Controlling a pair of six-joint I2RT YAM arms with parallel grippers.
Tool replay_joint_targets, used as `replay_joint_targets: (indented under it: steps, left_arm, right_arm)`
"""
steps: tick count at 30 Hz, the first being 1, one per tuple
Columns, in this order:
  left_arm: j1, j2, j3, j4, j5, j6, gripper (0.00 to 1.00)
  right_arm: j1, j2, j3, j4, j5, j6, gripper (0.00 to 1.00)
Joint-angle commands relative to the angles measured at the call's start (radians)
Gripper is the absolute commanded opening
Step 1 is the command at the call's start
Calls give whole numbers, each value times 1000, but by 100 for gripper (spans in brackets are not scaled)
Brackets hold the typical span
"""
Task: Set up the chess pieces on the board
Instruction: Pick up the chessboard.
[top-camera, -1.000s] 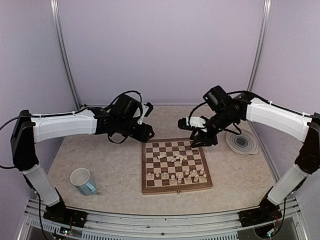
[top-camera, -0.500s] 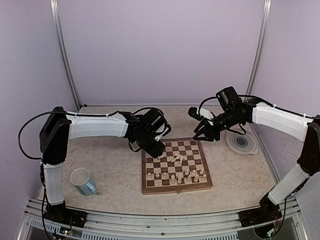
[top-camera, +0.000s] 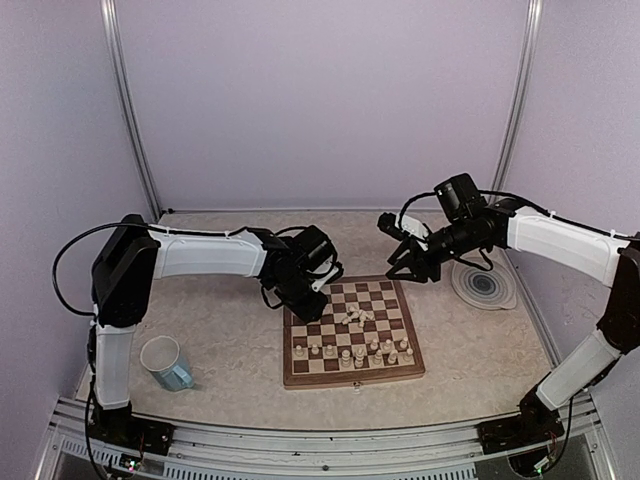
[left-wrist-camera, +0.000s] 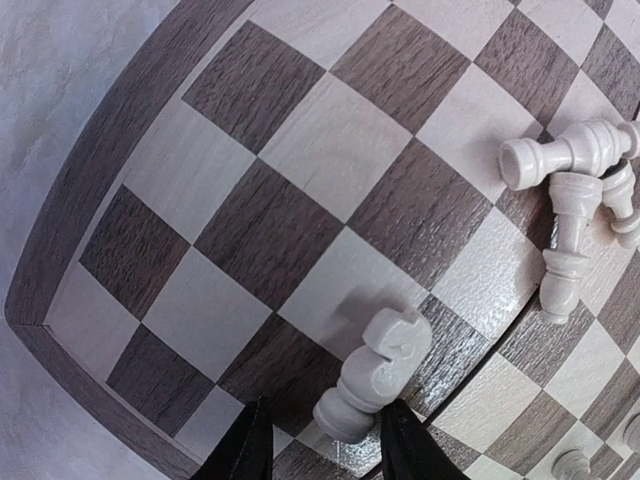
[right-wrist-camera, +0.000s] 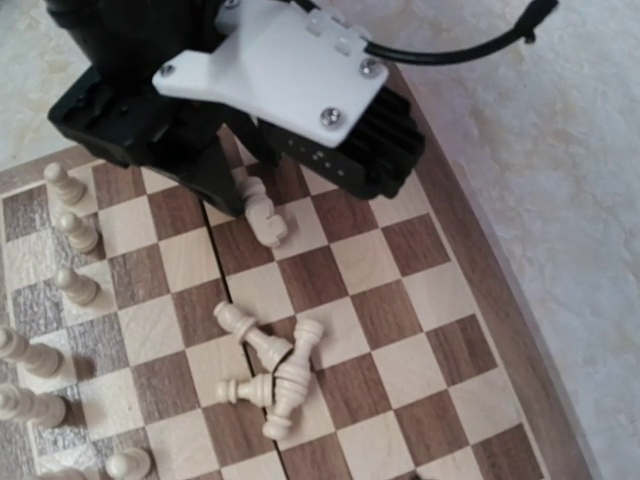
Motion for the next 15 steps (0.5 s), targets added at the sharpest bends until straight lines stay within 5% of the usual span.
replay_joint_targets:
  steps: [1,8,15]
  left_arm:
    - [1,33,30,-23,18,17,37]
    - [-7,57,67,-33,6,45,40]
    - [-7,85,85,-66,34,45,25]
  right_arm:
    - [-4,-14,-8,17,-19,12,38]
    - [-4,-6,-8,16,-30,10,38]
    - [-4,-6,-11,15,-26,12,37]
